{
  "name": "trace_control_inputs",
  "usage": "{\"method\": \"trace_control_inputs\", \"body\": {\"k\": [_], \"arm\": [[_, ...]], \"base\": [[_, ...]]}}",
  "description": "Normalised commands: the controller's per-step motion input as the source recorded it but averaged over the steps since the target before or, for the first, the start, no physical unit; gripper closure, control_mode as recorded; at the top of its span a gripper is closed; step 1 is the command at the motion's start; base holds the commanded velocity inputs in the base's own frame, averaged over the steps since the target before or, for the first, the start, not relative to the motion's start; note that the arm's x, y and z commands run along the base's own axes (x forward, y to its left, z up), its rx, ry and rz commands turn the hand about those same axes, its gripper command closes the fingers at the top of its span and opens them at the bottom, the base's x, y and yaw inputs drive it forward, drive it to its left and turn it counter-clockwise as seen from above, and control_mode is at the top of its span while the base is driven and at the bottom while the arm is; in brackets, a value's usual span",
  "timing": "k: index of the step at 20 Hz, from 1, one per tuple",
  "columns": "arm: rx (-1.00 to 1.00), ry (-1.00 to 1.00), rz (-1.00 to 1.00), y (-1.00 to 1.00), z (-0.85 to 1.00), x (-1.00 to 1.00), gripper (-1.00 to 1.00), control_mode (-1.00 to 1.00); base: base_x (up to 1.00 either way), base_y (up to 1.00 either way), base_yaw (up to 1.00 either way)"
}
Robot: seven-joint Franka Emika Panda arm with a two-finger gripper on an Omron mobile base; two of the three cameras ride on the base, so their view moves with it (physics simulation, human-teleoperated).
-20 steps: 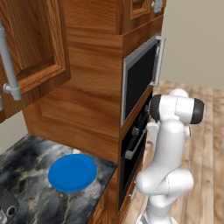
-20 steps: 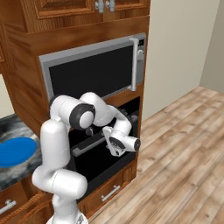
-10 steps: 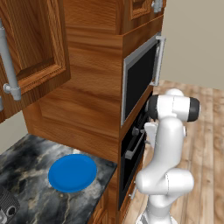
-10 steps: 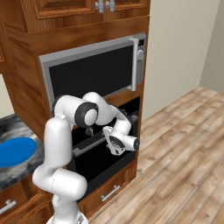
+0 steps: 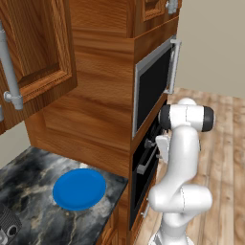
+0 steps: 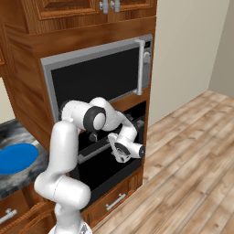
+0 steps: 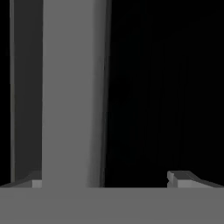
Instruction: Take the baked cake out of the oven and place it on the plate for cooling. Then close the oven door.
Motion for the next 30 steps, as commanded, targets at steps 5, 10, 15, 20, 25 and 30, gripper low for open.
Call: {"method": "trace_control_inputs", "body": {"k": [5,10,15,20,25,30], "arm": [[0.0,0.0,0.0,0.0,-0.16,0.15,-1.0,-1.0],[0.0,0.0,0.0,0.0,-0.18,0.13,-1.0,-1.0],[0.0,0.0,0.0,0.0,-0.19,0.06,1.0,-1.0],[0.0,0.0,0.0,0.02,-0.17,0.05,1.0,-1.0],[0.0,0.0,0.0,0.0,-0.2,0.02,1.0,-1.0],[0.0,0.0,0.0,0.0,-0.23,0.0,1.0,-1.0]], "base": [[0.0,0.0,0.0],[0.0,0.0,0.0],[0.0,0.0,0.0],[0.0,0.0,0.0],[0.0,0.0,0.0],[0.0,0.0,0.0]]}}
